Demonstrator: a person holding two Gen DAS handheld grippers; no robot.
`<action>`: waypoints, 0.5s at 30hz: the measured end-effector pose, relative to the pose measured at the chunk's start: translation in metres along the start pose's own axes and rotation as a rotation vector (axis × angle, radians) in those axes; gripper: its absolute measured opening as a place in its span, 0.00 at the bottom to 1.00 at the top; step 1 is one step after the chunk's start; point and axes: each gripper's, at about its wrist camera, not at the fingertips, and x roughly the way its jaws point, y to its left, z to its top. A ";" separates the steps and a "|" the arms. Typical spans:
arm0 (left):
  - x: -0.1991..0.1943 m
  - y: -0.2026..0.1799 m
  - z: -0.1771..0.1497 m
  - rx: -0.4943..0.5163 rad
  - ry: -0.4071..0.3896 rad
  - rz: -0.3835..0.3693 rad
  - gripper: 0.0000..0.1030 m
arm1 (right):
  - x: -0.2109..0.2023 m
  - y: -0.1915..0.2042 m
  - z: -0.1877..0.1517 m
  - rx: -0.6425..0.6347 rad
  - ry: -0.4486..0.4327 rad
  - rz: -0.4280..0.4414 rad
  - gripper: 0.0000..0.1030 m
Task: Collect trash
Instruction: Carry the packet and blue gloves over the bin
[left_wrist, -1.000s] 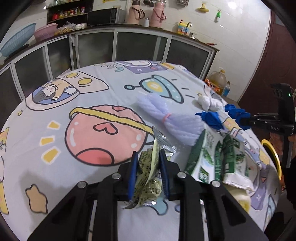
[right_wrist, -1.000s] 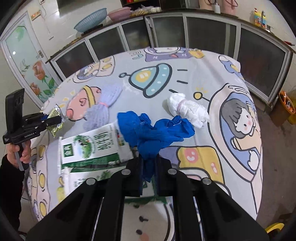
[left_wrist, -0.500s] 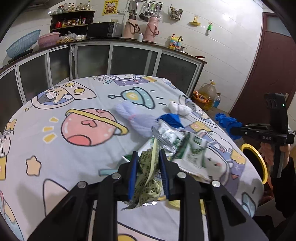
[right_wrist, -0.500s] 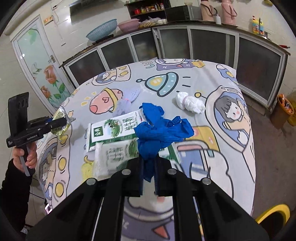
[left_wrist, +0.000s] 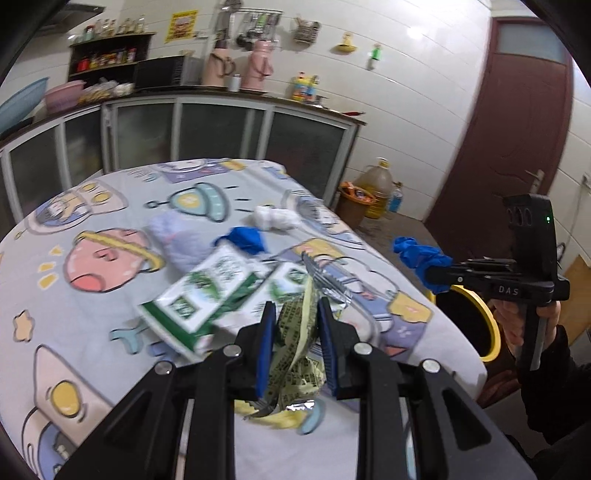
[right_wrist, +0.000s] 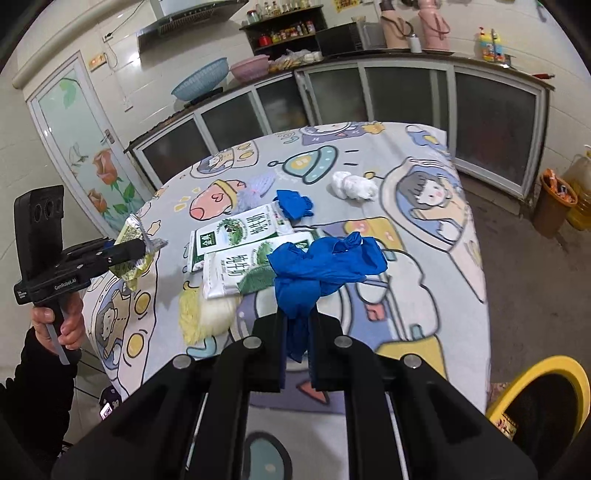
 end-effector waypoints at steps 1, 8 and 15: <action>0.004 -0.006 0.001 0.009 0.002 -0.010 0.21 | -0.006 -0.003 -0.003 0.008 -0.008 -0.004 0.09; 0.038 -0.062 0.009 0.054 0.028 -0.128 0.21 | -0.041 -0.034 -0.024 0.071 -0.050 -0.071 0.09; 0.073 -0.112 0.011 0.102 0.066 -0.221 0.21 | -0.073 -0.075 -0.050 0.157 -0.087 -0.164 0.09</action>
